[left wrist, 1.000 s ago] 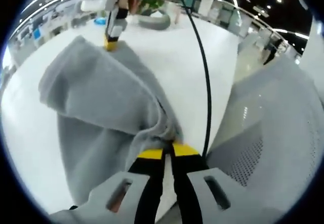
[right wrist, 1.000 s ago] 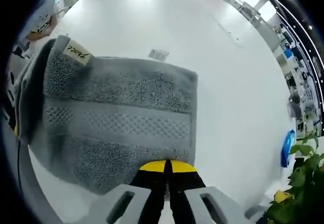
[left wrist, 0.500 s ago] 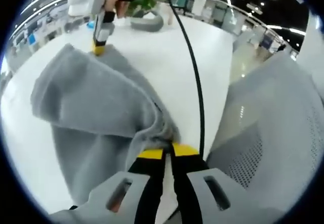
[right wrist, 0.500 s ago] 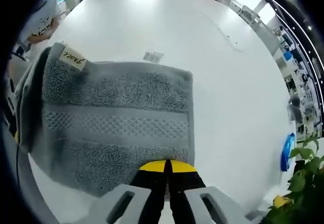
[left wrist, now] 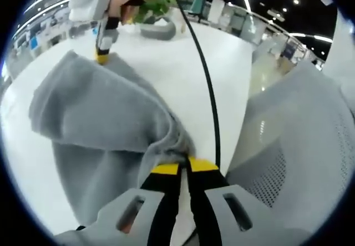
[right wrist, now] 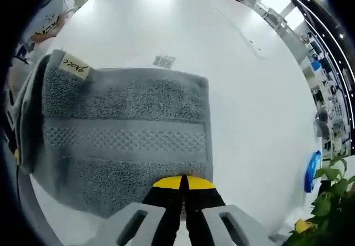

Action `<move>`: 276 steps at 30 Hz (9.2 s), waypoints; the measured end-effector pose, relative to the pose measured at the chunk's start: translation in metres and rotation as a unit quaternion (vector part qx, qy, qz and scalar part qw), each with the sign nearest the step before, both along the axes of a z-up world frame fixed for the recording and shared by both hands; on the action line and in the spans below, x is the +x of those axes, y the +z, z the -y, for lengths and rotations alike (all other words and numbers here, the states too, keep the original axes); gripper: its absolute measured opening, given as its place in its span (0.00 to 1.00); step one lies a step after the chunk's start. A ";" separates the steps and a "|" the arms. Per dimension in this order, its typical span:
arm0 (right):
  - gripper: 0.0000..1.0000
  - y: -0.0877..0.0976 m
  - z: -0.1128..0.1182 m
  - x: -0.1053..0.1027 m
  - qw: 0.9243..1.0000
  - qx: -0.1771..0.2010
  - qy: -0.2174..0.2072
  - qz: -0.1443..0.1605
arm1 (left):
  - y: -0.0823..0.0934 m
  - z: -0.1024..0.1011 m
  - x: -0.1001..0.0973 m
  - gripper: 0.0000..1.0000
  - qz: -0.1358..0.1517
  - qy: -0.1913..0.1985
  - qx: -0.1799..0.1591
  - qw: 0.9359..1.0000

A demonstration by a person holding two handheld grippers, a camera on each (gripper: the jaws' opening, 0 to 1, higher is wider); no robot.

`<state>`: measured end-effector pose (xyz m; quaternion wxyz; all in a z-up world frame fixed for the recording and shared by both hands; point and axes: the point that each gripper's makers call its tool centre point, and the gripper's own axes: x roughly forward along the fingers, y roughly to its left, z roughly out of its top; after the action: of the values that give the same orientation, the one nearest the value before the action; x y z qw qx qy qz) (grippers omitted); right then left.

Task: Open the folded towel by lifting each exposed corner and separating the folded layers until the towel lies flat within the target outline without major curled edges

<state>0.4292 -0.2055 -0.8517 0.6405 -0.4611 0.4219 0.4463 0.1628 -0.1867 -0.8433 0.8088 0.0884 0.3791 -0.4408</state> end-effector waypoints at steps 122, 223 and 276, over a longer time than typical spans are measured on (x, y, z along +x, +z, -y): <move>0.00 0.044 -0.083 -0.284 0.935 0.325 0.057 -0.130 | 0.032 -0.163 0.078 0.04 0.013 0.351 -0.016 0.936; 0.00 0.014 -0.009 -0.220 0.951 0.269 -0.148 -0.044 | 0.005 -0.114 0.050 0.03 0.028 0.173 0.077 0.982; 0.00 0.008 -0.138 -0.120 0.978 0.192 -0.082 0.015 | 0.047 -0.158 0.090 0.03 0.026 0.354 -0.057 0.933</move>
<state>0.3092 -0.0679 -0.8432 0.7575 -0.3002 0.3551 0.4582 0.2530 -0.0289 -0.7965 0.9258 -0.0859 0.3388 -0.1438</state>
